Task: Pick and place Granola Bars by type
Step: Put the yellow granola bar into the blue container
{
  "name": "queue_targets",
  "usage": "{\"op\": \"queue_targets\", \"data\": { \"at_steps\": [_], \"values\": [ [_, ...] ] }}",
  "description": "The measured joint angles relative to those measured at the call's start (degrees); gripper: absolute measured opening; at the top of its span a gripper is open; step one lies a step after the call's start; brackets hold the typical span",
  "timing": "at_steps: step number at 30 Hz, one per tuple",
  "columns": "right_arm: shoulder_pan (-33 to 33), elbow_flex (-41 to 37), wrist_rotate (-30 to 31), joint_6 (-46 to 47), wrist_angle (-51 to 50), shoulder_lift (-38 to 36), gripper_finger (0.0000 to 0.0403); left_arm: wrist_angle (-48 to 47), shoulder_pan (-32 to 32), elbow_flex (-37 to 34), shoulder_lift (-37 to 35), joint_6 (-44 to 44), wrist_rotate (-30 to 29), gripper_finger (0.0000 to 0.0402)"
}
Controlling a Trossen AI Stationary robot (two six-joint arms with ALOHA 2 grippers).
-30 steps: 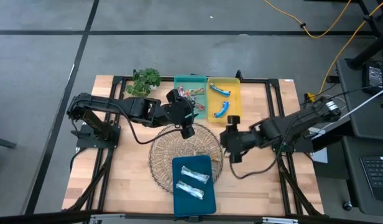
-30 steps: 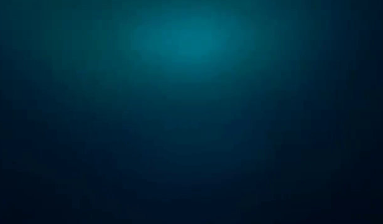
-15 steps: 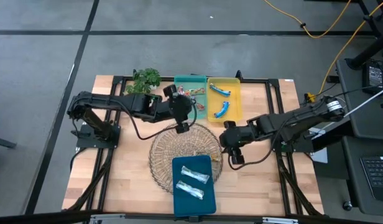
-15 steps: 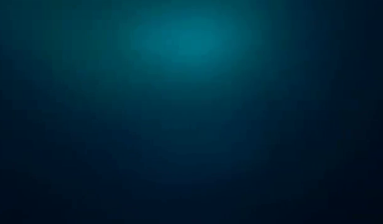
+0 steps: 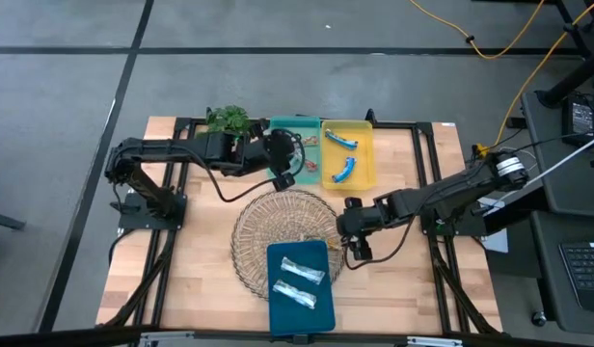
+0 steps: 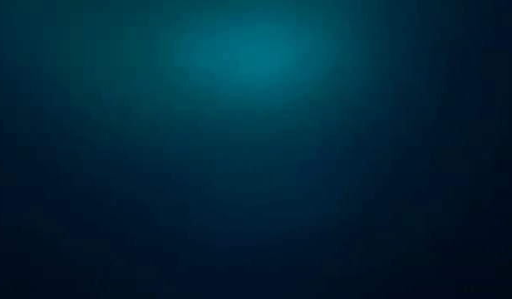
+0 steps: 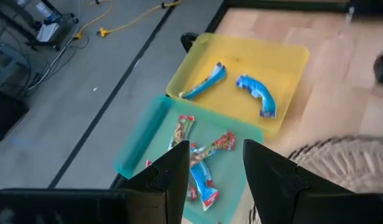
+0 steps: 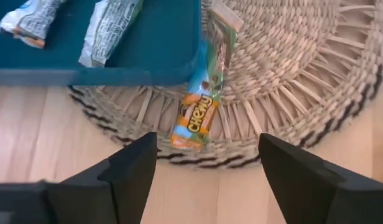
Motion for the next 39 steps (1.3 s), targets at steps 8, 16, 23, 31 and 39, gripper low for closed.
{"op": "queue_targets", "data": {
  "at_steps": [8, 16, 23, 31, 39],
  "values": [
    [-1.8, -0.1, -0.1, -3.1, 3.9, 7.6, 0.0279, 0.4, -0.6, 0.0, -4.1, -0.6, 0.8, 0.0143],
    [-2.9, -0.1, -7.2, -3.2, 9.3, 12.5, 0.0279, 0.6, -0.6, 0.0, -7.8, -2.7, 0.8, 0.0143],
    [-3.0, -0.1, -8.9, -2.5, 11.9, 14.4, 0.0278, 0.1, -0.6, 0.0, -8.1, -3.6, 0.1, 0.0143],
    [-3.3, 0.1, -6.1, 0.6, 12.2, 18.5, 0.0239, 0.1, -1.4, 0.0, -7.8, -3.7, 0.2, 0.0143],
    [-3.4, -0.1, -5.6, 1.8, 11.0, 17.1, 0.012, -0.9, -4.6, 0.0, -12.1, -4.1, -0.3, 0.0143]
  ]
}}
